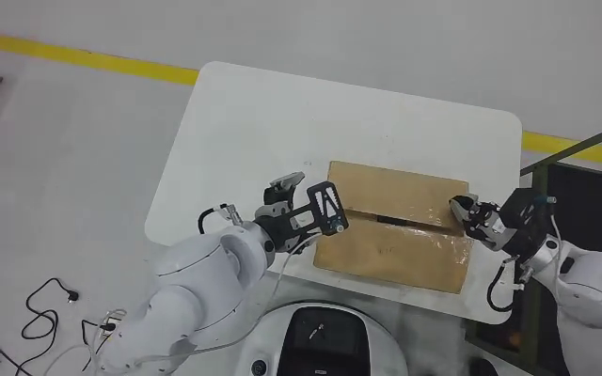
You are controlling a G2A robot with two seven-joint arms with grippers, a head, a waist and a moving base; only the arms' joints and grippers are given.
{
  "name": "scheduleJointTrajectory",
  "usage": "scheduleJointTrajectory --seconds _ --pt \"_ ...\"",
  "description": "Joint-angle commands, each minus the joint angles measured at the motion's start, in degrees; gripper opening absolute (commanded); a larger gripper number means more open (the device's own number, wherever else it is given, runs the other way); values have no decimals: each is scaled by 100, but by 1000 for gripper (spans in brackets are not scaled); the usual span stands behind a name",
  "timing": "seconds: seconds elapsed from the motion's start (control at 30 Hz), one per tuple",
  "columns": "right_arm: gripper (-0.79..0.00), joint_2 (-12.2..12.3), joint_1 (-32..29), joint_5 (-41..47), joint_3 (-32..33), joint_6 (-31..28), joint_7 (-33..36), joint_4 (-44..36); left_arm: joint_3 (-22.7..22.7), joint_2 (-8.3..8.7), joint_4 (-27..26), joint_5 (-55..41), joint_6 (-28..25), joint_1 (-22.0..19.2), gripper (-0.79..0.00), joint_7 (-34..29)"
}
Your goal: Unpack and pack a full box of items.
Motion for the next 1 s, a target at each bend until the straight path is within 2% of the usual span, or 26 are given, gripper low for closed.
scheduleJointTrajectory --seconds 0.0,0.23,0.4,0.7,0.97 --pt "-785 -5 -125 16 -50 217 67 -134 -4 1 2 -4 3 2 0 13" --pt "-785 -47 -498 559 -119 1106 25 -630 -5 5 21 7 -13 -5 0 46" --pt "-785 -49 -680 816 -59 1305 66 -967 -3 7 35 3 -13 -7 0 58" --pt "-785 -91 -1117 -33 -381 1664 -236 -1325 -11 11 108 -106 16 7 0 -4" --pt "-785 -134 -1224 -484 -603 2086 -583 -1307 14 -10 335 -258 196 -123 0 -212"
